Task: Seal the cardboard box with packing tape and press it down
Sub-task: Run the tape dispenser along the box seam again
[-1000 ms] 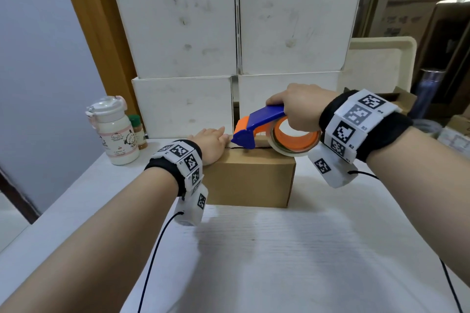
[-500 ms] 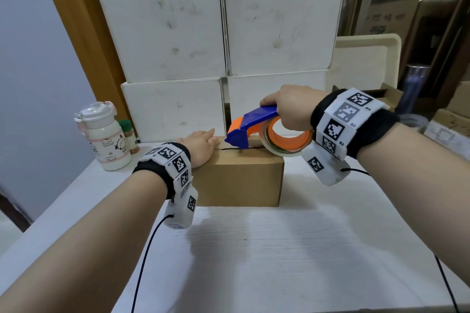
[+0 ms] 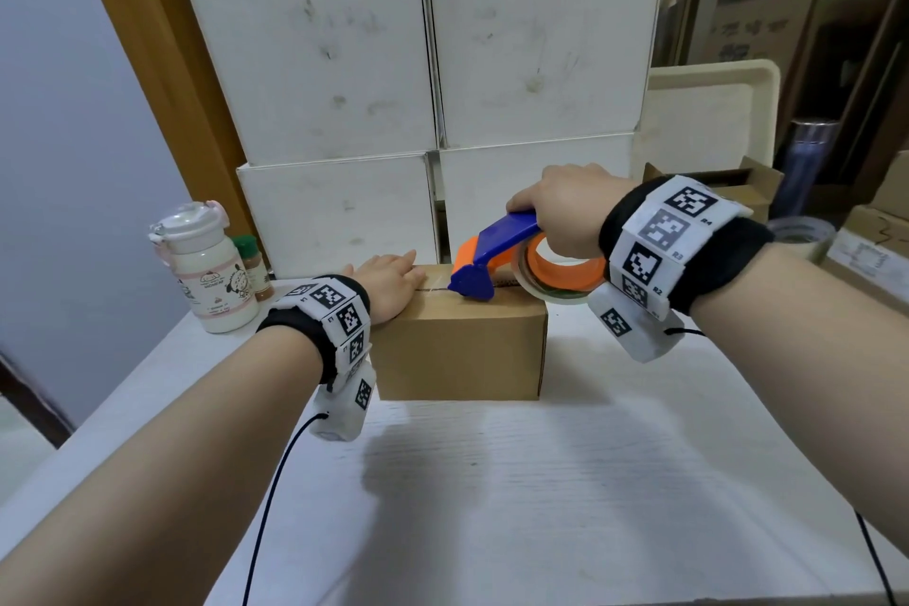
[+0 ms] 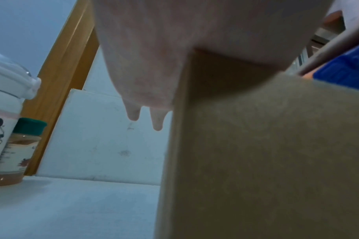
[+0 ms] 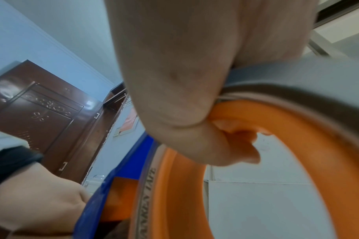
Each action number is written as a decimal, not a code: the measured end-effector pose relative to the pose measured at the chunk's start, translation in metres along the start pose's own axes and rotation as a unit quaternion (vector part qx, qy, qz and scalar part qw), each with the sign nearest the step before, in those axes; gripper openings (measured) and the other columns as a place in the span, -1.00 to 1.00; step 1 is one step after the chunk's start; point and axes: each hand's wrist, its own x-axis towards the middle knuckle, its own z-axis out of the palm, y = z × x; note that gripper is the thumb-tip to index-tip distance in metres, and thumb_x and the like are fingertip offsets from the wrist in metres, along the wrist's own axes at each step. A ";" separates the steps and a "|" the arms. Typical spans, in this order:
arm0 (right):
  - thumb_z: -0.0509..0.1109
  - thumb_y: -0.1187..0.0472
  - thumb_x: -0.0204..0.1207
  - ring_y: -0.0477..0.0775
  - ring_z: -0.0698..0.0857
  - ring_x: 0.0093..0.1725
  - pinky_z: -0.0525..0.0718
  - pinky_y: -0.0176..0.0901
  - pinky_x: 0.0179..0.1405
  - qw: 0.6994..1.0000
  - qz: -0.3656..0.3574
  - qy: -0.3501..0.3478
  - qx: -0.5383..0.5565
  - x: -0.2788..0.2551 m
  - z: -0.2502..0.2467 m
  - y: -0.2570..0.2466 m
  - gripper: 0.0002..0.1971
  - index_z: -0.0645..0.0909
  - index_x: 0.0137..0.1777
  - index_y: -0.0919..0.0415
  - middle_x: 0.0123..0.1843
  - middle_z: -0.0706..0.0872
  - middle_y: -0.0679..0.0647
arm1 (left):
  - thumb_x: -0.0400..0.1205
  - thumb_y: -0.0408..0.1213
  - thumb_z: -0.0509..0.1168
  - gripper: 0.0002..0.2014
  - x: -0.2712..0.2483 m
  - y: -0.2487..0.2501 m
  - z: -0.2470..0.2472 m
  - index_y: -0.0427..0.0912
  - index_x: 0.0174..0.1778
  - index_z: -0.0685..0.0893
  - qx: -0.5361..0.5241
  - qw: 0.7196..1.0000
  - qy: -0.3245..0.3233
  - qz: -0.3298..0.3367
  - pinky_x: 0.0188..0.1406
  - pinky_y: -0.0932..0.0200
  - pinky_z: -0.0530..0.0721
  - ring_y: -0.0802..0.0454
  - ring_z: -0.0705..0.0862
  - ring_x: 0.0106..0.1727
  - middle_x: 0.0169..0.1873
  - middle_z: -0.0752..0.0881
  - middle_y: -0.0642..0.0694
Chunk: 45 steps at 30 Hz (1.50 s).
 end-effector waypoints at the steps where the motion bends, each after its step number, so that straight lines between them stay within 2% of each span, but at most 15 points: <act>1: 0.18 0.41 0.47 0.12 0.52 -0.07 0.38 -0.06 -0.06 1.000 -0.001 0.000 -0.004 0.001 0.000 -0.001 -0.51 0.54 0.31 -0.06 -0.04 0.54 0.04 | 0.79 -0.04 -0.21 -0.49 0.000 0.001 0.000 -0.04 0.69 0.05 0.009 1.000 -0.001 -0.003 0.65 -0.15 -0.09 -0.01 0.06 0.69 0.68 0.13 -0.04; 8: 0.21 0.40 0.49 0.15 0.46 -0.08 0.35 -0.05 0.00 0.999 -0.002 -0.006 -0.040 0.006 -0.001 -0.008 -0.55 0.55 0.31 -0.04 -0.03 0.47 0.06 | 0.77 -0.02 -0.26 -0.47 0.003 0.006 0.000 -0.03 0.69 -0.04 0.081 0.996 -0.013 -0.035 0.67 -0.20 -0.18 -0.04 -0.06 0.71 0.69 0.08 -0.02; 11: 0.22 0.39 0.49 0.13 0.46 -0.08 0.35 -0.05 -0.01 0.999 -0.001 -0.006 -0.038 0.006 -0.001 -0.008 -0.56 0.55 0.30 -0.04 -0.04 0.49 0.05 | 0.78 -0.08 -0.23 -0.48 0.004 0.011 -0.002 -0.06 0.69 0.00 0.115 0.993 0.019 -0.025 0.66 -0.21 -0.19 -0.05 -0.08 0.71 0.68 0.09 -0.01; 13: 0.22 0.38 0.49 0.12 0.46 -0.09 0.34 -0.06 -0.03 0.999 -0.002 -0.004 -0.036 0.005 -0.001 -0.008 -0.58 0.56 0.27 -0.04 -0.06 0.50 0.03 | 0.77 -0.19 -0.13 -0.49 0.005 0.016 -0.002 -0.06 0.68 0.03 0.112 0.993 0.047 -0.001 0.67 -0.18 -0.13 -0.04 0.01 0.70 0.67 0.15 -0.04; 15: 0.23 0.39 0.48 0.12 0.47 -0.09 0.33 -0.06 -0.04 0.999 -0.003 -0.002 -0.034 0.005 -0.001 -0.008 -0.59 0.56 0.25 -0.03 -0.07 0.51 0.03 | 0.74 -0.29 -0.05 -0.49 0.009 0.020 0.000 -0.07 0.66 0.12 0.066 0.997 0.039 0.003 0.67 -0.09 0.05 -0.08 0.21 0.65 0.62 0.29 -0.10; 17: 0.23 0.39 0.47 0.12 0.48 -0.10 0.33 -0.05 -0.05 0.999 -0.003 -0.001 -0.033 0.005 -0.001 -0.008 -0.60 0.57 0.22 -0.03 -0.09 0.51 0.03 | 0.75 -0.25 -0.05 -0.54 0.008 0.021 0.002 -0.08 0.61 0.28 -0.015 1.000 0.017 -0.006 0.60 0.00 0.24 -0.12 0.34 0.58 0.57 0.38 -0.12; 20: 0.23 0.40 0.47 0.12 0.47 -0.10 0.34 -0.05 -0.05 0.999 -0.004 -0.002 -0.033 0.004 -0.001 -0.008 -0.61 0.57 0.20 -0.02 -0.09 0.50 0.03 | 0.78 -0.13 -0.15 -0.57 0.002 0.023 0.007 -0.14 0.46 0.45 -0.027 0.999 0.044 0.016 0.54 -0.05 0.28 -0.11 0.39 0.51 0.48 0.47 -0.16; 22: 0.22 0.40 0.47 0.14 0.45 -0.10 0.33 -0.05 -0.04 0.999 -0.003 -0.003 -0.033 0.004 -0.001 -0.008 -0.61 0.57 0.20 -0.01 -0.08 0.48 0.04 | 0.77 -0.13 -0.18 -0.56 0.001 0.025 0.009 -0.14 0.49 0.40 0.015 0.999 0.046 0.024 0.56 -0.11 0.21 -0.07 0.29 0.57 0.52 0.40 -0.13; 24: 0.22 0.41 0.47 0.15 0.44 -0.09 0.34 -0.05 -0.04 0.999 -0.003 -0.005 -0.035 0.004 -0.002 -0.009 -0.60 0.56 0.22 -0.01 -0.07 0.47 0.05 | 0.77 -0.13 -0.19 -0.53 0.002 0.028 0.009 -0.12 0.61 0.24 0.026 0.999 0.024 0.009 0.61 -0.15 0.07 -0.02 0.08 0.68 0.62 0.24 -0.07; 26: 0.22 0.40 0.48 0.15 0.45 -0.09 0.34 -0.04 -0.04 0.999 -0.001 -0.008 -0.036 0.004 -0.002 -0.010 -0.59 0.56 0.24 -0.02 -0.06 0.48 0.06 | 0.77 -0.12 -0.19 -0.51 0.002 0.029 0.008 -0.11 0.65 0.15 0.033 0.999 0.012 -0.003 0.63 -0.17 -0.01 -0.01 -0.01 0.70 0.66 0.16 -0.05; 32: 0.22 0.38 0.48 0.14 0.48 -0.09 0.36 -0.05 -0.06 1.000 -0.002 -0.007 -0.021 0.003 -0.002 -0.009 -0.60 0.55 0.24 -0.02 -0.07 0.51 0.05 | 0.78 -0.10 -0.22 -0.48 0.003 0.024 0.007 -0.09 0.68 0.03 0.043 0.999 0.000 0.012 0.66 -0.16 -0.06 -0.01 -0.08 0.71 0.69 0.06 -0.02; 36: 0.19 0.37 0.49 0.10 0.49 -0.17 0.40 -0.08 -0.14 1.000 0.006 -0.003 0.023 -0.001 0.000 -0.009 -0.63 0.55 0.22 0.02 -0.19 0.50 0.02 | 0.78 -0.06 -0.23 -0.48 0.006 0.010 0.004 -0.04 0.69 0.02 0.049 0.999 -0.010 0.021 0.68 -0.14 -0.11 0.02 -0.09 0.71 0.69 0.03 0.01; 40: 0.23 0.31 0.48 0.04 0.48 -0.21 0.42 -0.10 -0.15 0.999 -0.005 -0.002 0.033 0.004 -0.003 -0.023 -0.65 0.55 0.24 0.02 -0.10 0.54 0.04 | 0.78 -0.06 -0.22 -0.49 0.006 -0.008 0.000 -0.01 0.69 0.03 0.055 0.998 -0.013 0.012 0.68 -0.15 -0.11 0.02 -0.07 0.71 0.69 0.06 0.02; 45: 0.26 0.21 0.50 0.11 0.50 -0.11 0.42 -0.09 -0.09 1.000 -0.016 -0.003 0.011 0.008 -0.009 -0.040 -0.69 0.55 0.24 0.03 0.03 0.58 0.09 | 0.78 -0.08 -0.24 -0.49 0.000 -0.019 -0.004 0.00 0.70 0.00 0.064 0.998 -0.016 -0.006 0.68 -0.14 -0.14 0.04 -0.09 0.71 0.69 0.03 0.04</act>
